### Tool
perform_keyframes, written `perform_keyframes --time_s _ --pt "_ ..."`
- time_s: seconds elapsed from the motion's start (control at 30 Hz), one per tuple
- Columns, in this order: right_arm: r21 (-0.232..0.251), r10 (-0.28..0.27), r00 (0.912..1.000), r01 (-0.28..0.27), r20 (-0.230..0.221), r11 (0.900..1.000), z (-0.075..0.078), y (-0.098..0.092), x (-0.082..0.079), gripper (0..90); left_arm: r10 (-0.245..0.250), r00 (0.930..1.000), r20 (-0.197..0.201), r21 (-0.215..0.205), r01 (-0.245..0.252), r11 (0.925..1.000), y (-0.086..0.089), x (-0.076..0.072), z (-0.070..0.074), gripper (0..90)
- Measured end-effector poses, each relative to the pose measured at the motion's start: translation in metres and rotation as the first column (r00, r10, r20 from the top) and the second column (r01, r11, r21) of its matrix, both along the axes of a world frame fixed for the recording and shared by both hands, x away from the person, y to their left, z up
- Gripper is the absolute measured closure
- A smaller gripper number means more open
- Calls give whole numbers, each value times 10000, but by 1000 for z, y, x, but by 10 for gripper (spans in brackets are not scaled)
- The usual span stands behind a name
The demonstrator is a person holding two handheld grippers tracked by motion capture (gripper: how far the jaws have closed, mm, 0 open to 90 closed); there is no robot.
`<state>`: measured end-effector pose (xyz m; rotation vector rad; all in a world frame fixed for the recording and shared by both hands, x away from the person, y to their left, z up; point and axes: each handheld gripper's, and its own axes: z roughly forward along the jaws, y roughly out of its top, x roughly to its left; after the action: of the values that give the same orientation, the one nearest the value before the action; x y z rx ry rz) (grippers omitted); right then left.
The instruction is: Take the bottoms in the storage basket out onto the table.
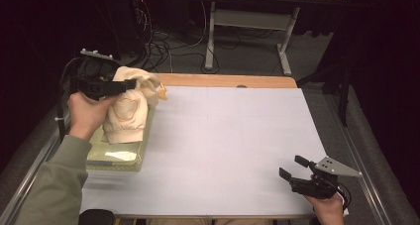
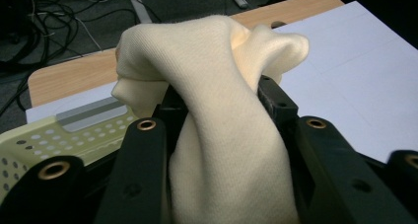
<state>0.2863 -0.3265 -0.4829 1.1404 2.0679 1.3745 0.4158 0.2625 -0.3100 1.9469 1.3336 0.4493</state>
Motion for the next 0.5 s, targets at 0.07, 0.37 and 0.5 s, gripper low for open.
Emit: perform_keyframes --time_s 0.07,0.37,0.5 --pt "-18 17 10000 -17 -1 10000 0 0 0 200 -56 10000 33 0 56 10000 -2 -1 1 620" --pt "-3 42 10000 -42 -14 10000 0 0 0 200 -473 9986 252 -108 476 9988 -11 -6 9 620" --pt "-17 39 10000 -39 -26 10000 0 0 0 200 -609 9977 286 -291 618 9977 -15 -6 9 619"
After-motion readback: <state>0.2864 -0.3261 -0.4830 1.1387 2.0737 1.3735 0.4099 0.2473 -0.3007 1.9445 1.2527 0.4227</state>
